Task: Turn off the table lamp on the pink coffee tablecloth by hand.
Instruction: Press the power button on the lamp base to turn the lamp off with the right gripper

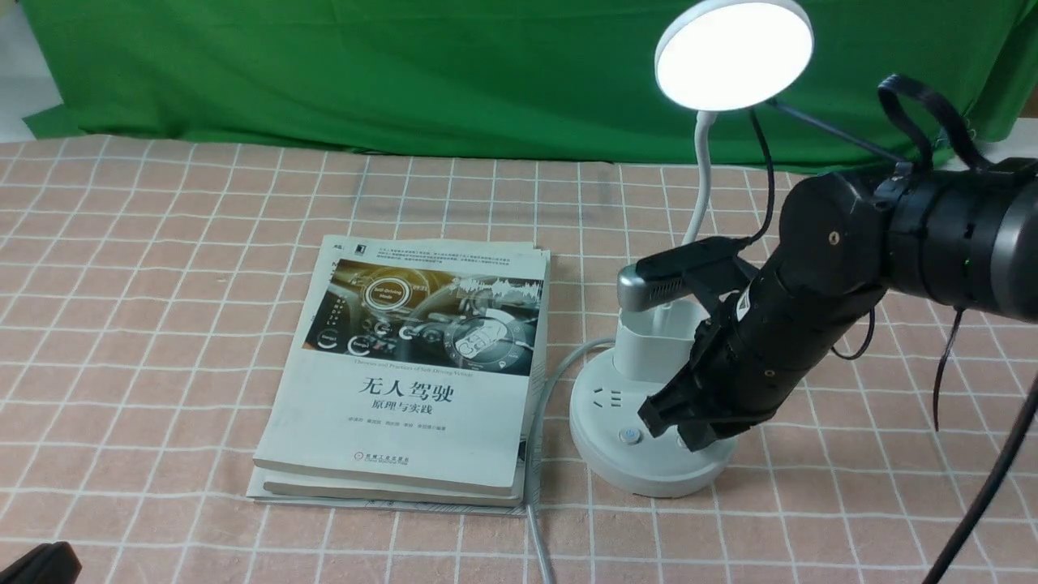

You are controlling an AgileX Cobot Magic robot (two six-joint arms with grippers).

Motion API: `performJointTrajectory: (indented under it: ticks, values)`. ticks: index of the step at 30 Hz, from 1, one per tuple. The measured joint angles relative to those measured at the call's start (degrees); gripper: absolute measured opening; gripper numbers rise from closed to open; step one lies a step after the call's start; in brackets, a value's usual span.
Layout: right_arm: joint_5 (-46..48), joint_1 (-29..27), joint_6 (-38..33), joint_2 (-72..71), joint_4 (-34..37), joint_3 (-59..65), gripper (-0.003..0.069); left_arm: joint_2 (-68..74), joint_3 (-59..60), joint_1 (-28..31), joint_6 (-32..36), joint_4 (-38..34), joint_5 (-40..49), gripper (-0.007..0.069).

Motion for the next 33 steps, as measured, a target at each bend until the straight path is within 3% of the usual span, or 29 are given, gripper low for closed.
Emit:
performJointTrajectory:
  ticks: [33]
  values:
    - [-1.48,1.23,-0.11,0.83,-0.30,-0.49,0.0040,0.00,0.00,0.00,0.00,0.00,0.00,0.0006]
